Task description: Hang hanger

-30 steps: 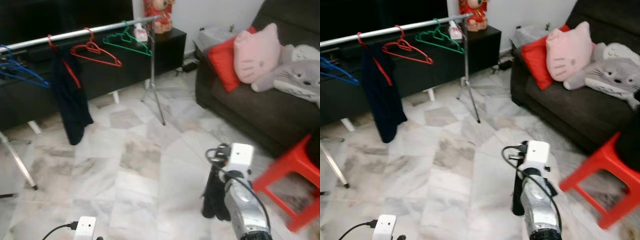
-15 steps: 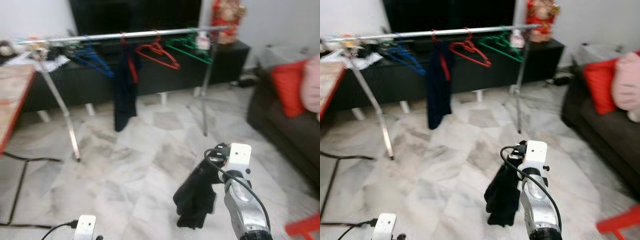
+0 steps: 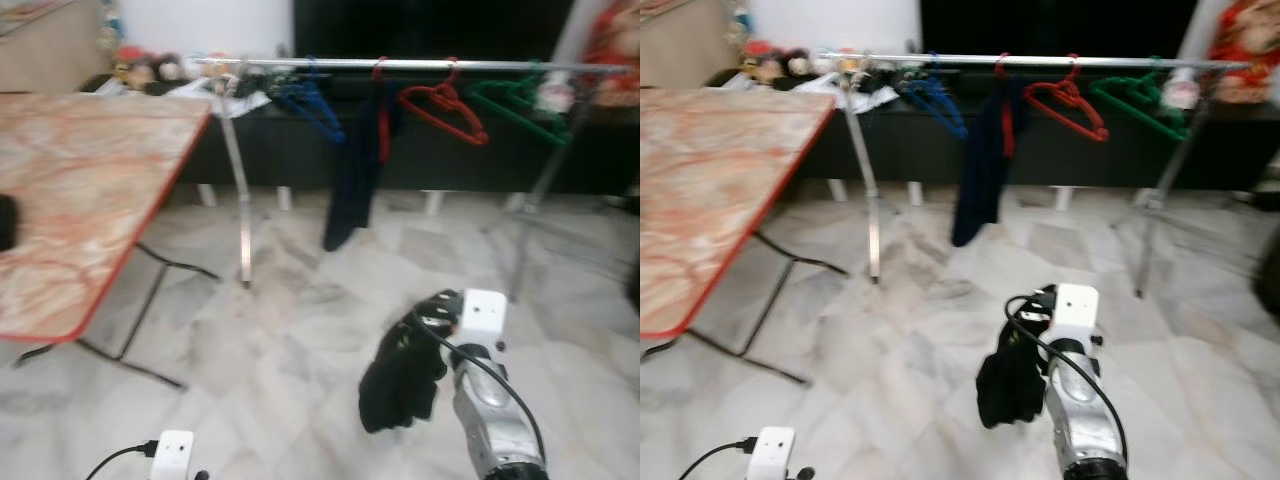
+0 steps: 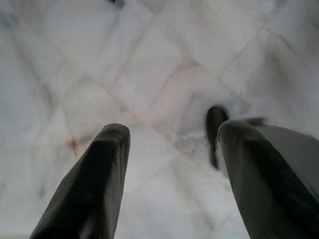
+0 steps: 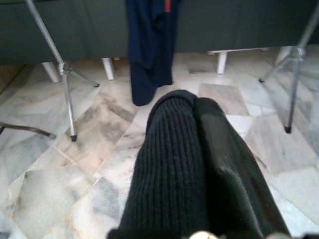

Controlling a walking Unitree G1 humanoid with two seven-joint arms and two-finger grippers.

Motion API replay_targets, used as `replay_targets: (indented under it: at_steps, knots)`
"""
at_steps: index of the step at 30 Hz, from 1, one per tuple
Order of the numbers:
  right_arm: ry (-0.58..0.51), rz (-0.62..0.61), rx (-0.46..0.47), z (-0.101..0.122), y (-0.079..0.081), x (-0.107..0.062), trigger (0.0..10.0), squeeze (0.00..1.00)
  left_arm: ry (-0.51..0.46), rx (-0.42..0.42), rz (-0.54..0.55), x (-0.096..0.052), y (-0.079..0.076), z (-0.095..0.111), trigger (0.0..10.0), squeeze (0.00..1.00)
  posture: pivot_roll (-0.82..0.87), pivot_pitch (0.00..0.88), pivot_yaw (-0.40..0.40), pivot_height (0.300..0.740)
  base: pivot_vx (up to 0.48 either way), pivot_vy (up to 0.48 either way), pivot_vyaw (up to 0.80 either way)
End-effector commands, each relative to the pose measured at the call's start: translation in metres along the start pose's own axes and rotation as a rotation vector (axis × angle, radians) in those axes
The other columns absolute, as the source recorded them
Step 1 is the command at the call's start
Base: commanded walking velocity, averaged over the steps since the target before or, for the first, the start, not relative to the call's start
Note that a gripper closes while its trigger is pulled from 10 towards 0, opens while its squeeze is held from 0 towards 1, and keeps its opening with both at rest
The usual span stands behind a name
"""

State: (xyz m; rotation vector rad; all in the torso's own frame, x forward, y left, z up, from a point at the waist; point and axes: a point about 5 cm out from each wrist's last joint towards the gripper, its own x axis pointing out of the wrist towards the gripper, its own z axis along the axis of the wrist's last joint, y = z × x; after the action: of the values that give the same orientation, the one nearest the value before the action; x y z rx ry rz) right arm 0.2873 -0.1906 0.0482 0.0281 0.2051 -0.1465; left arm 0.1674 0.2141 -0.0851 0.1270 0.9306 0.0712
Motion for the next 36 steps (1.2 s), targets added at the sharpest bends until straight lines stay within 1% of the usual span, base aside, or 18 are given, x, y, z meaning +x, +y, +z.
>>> replay_targets:
  at_steps: [1, 6, 9, 12, 27, 36]
  knots:
    - [-0.048, 0.011, 0.007, 0.0114, 0.005, 0.0037, 10.0, 0.0, 0.007, 0.005, 0.007, 0.0, 0.0031, -0.0002, 10.0, 0.0, -0.13, 0.031, -0.023, 0.74, 0.0, 0.0, 0.8]
    - [-0.048, 0.011, 0.007, 0.0113, 0.0052, 0.0038, 10.0, 0.0, 0.008, 0.005, 0.007, 0.0, 0.0032, -0.0002, 10.0, 0.0, -0.13, 0.031, -0.023, 0.74, 0.0, 0.0, 0.8]
    - [-0.028, 0.007, 0.014, 0.0083, 0.0042, 0.0036, 10.0, 0.0, 0.016, -0.008, 0.003, -0.0001, 0.0033, -0.0013, 10.0, 0.0, -0.13, 0.04, -0.022, 0.74, 0.0, 0.0, 0.0]
    - [-0.021, 0.011, 0.019, 0.0075, 0.0068, 0.0046, 10.0, 0.0, 0.012, -0.019, -0.002, 0.0004, 0.0031, 0.0006, 10.0, 0.0, -0.12, 0.045, -0.022, 0.74, 0.331, 0.0, 0.0]
    - [-0.015, 0.004, 0.04, 0.0063, 0.0064, 0.0052, 10.0, 0.0, 0.0, -0.017, 0.0, 0.0005, 0.0012, 0.0018, 10.0, 0.0, -0.12, 0.044, -0.027, 0.74, 0.0, 0.0, 0.0]
    - [-0.004, 0.012, 0.033, 0.0061, 0.009, 0.0066, 10.0, 0.0, -0.005, -0.016, -0.002, 0.0003, 0.0026, 0.002, 10.0, 0.0, -0.12, 0.044, -0.028, 0.74, 0.0, 0.0, -0.7]
